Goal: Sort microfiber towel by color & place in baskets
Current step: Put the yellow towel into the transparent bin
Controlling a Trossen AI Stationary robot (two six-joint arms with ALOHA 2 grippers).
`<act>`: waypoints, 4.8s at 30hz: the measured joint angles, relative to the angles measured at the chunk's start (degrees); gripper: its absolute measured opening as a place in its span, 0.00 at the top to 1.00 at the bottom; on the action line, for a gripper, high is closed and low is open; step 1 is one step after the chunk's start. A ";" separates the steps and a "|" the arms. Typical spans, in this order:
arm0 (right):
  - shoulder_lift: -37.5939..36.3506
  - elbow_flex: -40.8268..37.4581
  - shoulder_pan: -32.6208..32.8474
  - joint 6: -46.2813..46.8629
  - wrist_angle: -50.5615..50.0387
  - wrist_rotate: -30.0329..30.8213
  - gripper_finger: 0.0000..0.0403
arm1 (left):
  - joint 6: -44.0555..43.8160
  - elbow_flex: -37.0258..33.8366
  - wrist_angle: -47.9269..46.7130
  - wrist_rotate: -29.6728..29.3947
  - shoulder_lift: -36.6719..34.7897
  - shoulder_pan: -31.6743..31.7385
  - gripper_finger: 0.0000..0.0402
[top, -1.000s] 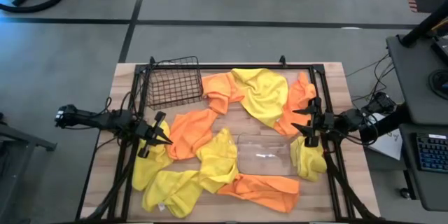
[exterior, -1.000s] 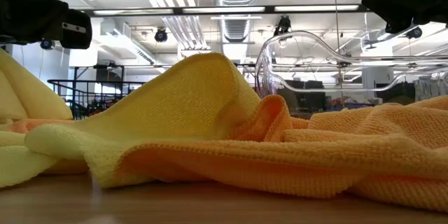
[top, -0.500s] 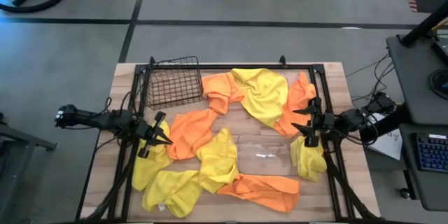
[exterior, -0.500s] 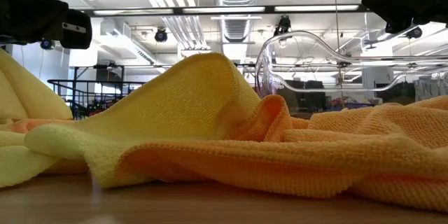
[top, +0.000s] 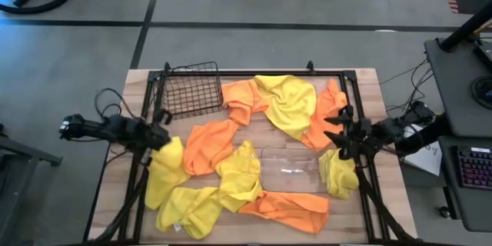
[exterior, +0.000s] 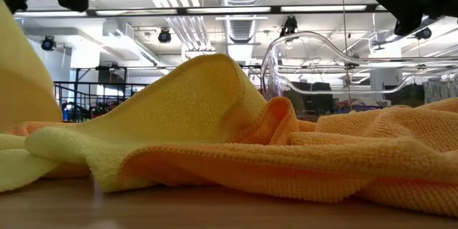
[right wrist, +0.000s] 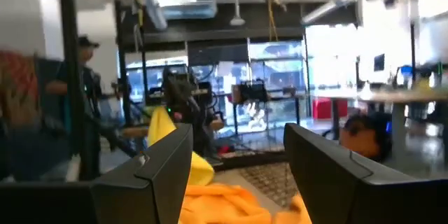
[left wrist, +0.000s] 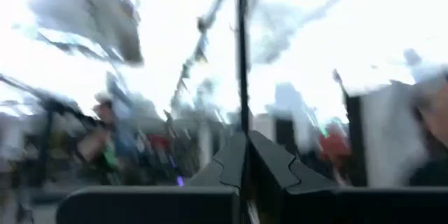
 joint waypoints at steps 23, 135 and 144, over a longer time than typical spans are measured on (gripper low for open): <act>25.43 25.71 -1.65 32.76 -29.95 18.40 0.46 | -41.60 28.37 -79.18 -20.41 17.48 0.02 1.00; 124.13 95.06 -14.92 3.57 15.77 -20.76 0.46 | -23.51 10.48 34.01 -15.96 51.10 1.08 0.98; 123.75 94.97 -16.37 -1.48 13.44 -29.01 0.46 | -36.67 9.24 33.68 -10.38 49.98 0.98 0.98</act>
